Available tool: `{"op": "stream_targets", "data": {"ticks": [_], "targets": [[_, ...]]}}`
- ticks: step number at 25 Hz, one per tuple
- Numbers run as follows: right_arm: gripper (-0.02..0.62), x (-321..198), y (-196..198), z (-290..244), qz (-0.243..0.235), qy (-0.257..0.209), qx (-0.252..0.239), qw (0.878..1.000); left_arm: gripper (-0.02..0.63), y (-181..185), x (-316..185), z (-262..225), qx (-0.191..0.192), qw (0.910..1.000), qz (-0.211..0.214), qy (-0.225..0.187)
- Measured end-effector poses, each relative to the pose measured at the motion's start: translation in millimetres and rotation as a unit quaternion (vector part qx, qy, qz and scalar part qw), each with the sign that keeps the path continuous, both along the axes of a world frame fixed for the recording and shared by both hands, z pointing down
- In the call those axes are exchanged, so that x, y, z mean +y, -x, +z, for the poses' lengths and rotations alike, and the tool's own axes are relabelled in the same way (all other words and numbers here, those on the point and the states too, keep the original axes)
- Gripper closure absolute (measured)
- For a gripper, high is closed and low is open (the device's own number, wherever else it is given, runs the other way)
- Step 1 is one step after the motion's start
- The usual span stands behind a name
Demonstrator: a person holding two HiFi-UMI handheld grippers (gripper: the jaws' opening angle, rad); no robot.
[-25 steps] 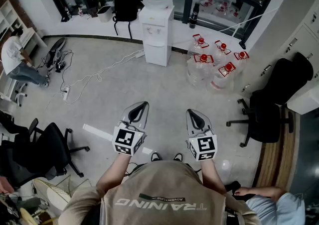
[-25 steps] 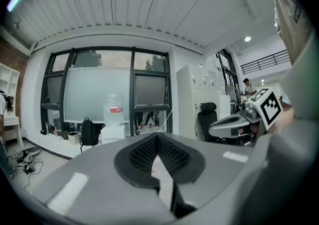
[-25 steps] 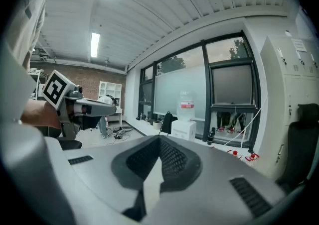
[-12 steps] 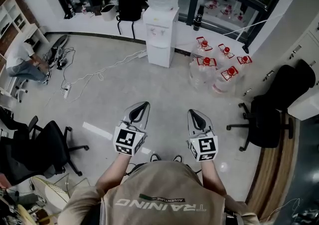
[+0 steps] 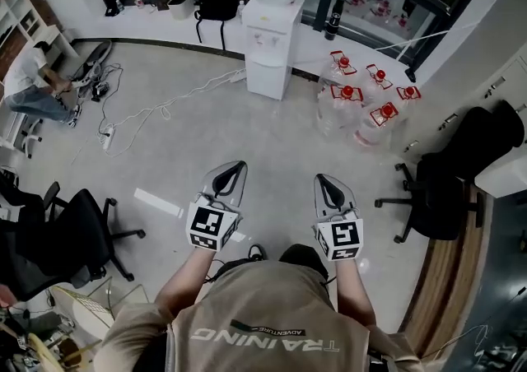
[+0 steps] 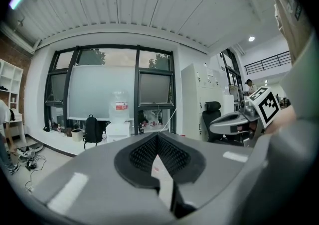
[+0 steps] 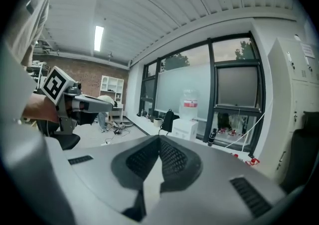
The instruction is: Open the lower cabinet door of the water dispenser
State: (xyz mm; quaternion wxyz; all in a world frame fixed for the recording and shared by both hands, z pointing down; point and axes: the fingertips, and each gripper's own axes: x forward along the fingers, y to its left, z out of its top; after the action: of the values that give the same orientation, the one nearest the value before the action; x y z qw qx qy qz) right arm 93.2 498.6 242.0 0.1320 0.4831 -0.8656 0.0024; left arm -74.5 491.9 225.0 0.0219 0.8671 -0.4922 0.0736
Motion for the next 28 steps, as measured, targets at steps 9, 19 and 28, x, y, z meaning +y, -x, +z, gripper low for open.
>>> {"op": "stream_targets", "data": {"ticks": [9,19,28], "targets": [[0.587,-68.0,-22.9,4.0,-0.006,0.032,-0.077,0.996,0.604,-11.1,-50.7,14.8,0.001,0.9995,-0.022,0.022],[0.587,-165.6,-50.0,29.3,-0.061,0.049,-0.054,0.995,0.604,-31.1,-136.3,-5.7,0.003,0.997,-0.077,0.011],[0.587,-234.3,-63.9,36.1,-0.084,0.059,-0.055,0.993,0.604,-25.2,-191.5,8.6,-0.015,0.9936,-0.109,0.026]]}}
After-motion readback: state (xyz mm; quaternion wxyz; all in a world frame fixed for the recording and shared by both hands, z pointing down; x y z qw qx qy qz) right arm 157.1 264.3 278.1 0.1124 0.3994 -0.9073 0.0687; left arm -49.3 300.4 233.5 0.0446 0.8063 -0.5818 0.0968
